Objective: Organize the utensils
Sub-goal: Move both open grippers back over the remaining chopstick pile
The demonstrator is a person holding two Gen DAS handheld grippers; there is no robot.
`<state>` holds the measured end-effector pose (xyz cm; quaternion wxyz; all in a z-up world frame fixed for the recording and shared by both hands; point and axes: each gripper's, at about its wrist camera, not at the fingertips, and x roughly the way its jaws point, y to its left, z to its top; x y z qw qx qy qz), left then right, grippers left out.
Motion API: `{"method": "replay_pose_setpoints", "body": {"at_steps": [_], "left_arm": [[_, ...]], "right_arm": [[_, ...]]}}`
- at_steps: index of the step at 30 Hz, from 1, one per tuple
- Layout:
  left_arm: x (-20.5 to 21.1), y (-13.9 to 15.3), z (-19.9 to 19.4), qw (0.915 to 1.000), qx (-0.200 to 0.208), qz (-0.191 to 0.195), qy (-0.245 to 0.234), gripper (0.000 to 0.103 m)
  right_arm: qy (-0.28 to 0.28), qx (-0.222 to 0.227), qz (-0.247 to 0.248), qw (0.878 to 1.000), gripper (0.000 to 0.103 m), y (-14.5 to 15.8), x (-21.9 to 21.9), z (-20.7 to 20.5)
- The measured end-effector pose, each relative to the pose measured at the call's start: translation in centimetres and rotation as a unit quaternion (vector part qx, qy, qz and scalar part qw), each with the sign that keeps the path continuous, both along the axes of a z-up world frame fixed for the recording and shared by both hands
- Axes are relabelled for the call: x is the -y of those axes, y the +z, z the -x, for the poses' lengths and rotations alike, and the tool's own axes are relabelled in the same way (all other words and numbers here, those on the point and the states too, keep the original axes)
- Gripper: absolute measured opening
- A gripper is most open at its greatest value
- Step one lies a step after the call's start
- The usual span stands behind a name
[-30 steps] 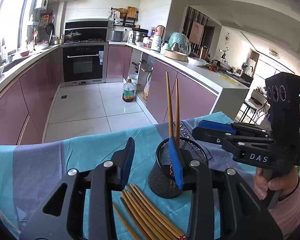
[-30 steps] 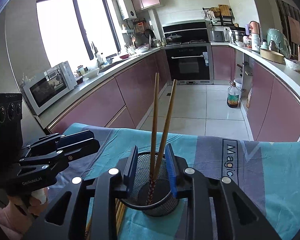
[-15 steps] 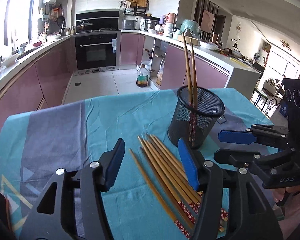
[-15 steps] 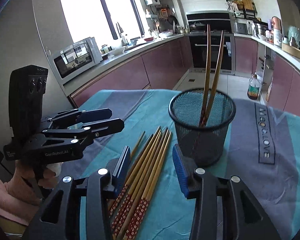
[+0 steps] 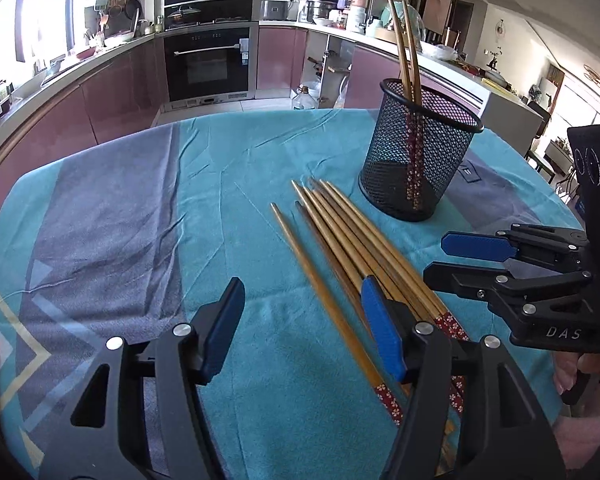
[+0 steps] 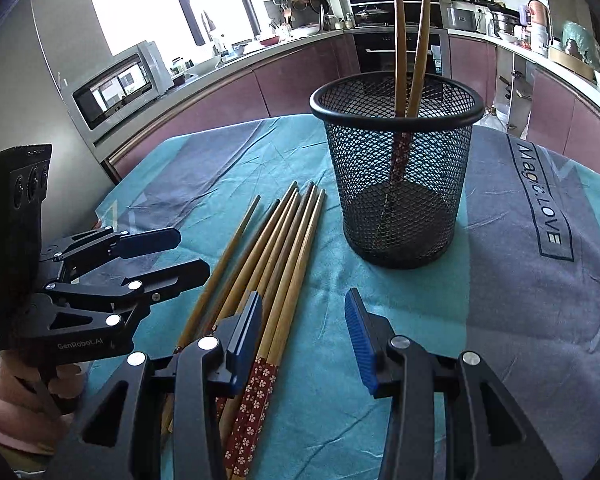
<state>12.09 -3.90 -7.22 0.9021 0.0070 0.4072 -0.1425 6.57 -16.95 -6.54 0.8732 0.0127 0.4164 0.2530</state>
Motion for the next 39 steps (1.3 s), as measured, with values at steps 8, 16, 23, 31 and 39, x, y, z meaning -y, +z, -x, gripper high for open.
{"method": "replay_pose_setpoints", "body": {"at_steps": [8,16,23,31,39], "left_arm": [[0.4,-1.0,-0.1,0.9999,-0.013,-0.003,-0.001,0.061],[0.6,-1.4,-0.2,0.9997,-0.02,-0.014,-0.002,0.06],[1.2,-1.9,-0.3,0.9993,-0.022,-0.031,-0.003,0.057],[1.2,-2.0,-0.3,0.999,-0.02,-0.039,-0.005,0.05],[1.2,-2.0,-0.3,0.9989,-0.018,-0.041,-0.012,0.04]], "right_arm": [[-0.009,-0.004,0.013,1.0,0.041,-0.8,-0.3,-0.1],[-0.011,-0.001,0.028,1.0,0.041,-0.9,-0.9,-0.2],[-0.014,0.003,0.039,0.999,0.04,-1.0,-1.3,-0.2],[-0.016,0.007,0.05,0.999,0.039,-1.0,-1.2,-0.1],[-0.013,0.012,0.07,0.997,0.033,-1.1,-2.2,-0.2]]}}
